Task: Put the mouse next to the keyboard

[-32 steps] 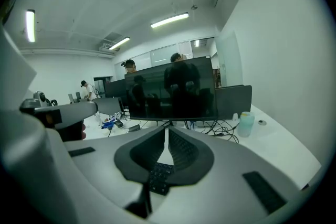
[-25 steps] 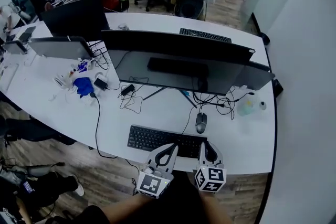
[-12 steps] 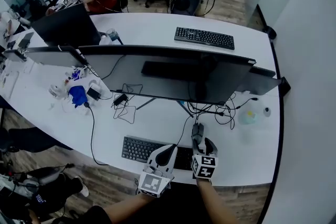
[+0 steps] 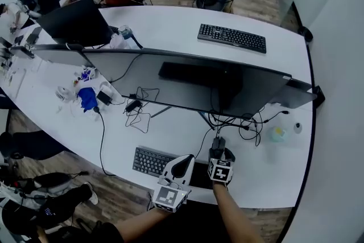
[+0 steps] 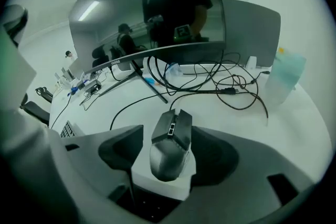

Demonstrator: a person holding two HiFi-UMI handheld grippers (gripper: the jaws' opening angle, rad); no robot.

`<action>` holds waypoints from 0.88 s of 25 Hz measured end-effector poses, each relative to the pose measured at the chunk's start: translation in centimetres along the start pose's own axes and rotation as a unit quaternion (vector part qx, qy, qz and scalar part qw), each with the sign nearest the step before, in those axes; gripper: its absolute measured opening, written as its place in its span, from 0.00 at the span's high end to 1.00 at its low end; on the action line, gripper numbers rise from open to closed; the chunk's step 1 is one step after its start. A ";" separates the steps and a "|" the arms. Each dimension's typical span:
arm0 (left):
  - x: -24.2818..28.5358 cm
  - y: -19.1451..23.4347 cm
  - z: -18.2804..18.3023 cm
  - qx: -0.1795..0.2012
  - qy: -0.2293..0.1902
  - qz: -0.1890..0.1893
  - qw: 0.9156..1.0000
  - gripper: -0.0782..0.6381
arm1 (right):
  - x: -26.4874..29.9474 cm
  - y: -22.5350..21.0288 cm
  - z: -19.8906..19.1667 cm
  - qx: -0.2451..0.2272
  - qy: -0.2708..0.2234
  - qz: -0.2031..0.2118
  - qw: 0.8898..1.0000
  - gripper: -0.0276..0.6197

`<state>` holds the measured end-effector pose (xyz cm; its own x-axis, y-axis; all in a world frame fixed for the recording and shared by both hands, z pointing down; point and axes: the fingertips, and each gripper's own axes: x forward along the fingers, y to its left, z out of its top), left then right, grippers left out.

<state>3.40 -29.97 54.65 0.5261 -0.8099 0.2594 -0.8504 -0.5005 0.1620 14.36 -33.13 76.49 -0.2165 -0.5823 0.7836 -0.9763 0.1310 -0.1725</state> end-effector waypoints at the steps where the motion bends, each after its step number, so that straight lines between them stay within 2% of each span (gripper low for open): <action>1: 0.1 0.1 0.0 -0.001 0.001 0.002 1.000 0.87 | 0.3 -0.1 -0.1 -0.004 0.005 -0.003 1.000 0.52; 7: -0.1 0.7 -0.1 -0.008 0.006 0.020 1.000 0.87 | 1.7 -0.5 -0.7 -0.020 0.031 -0.012 0.999 0.51; 11: -0.5 0.7 0.0 -0.011 -0.007 0.008 1.000 0.87 | 2.1 -0.7 -0.8 -0.002 0.034 -0.014 0.999 0.51; 15: -1.1 1.0 0.4 -0.016 -0.011 0.014 1.000 0.87 | 1.9 -0.9 -0.7 -0.003 0.037 -0.015 0.999 0.51; 22: -2.8 0.6 0.9 -0.017 -0.023 0.008 1.000 0.87 | -0.1 -1.0 0.5 0.014 0.002 -0.009 1.000 0.52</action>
<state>1.38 -28.29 53.14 0.5112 -0.8315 0.2176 -0.8577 -0.4773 0.1913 15.35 -33.58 76.28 -0.1982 -0.5811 0.7893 -0.9799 0.0982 -0.1738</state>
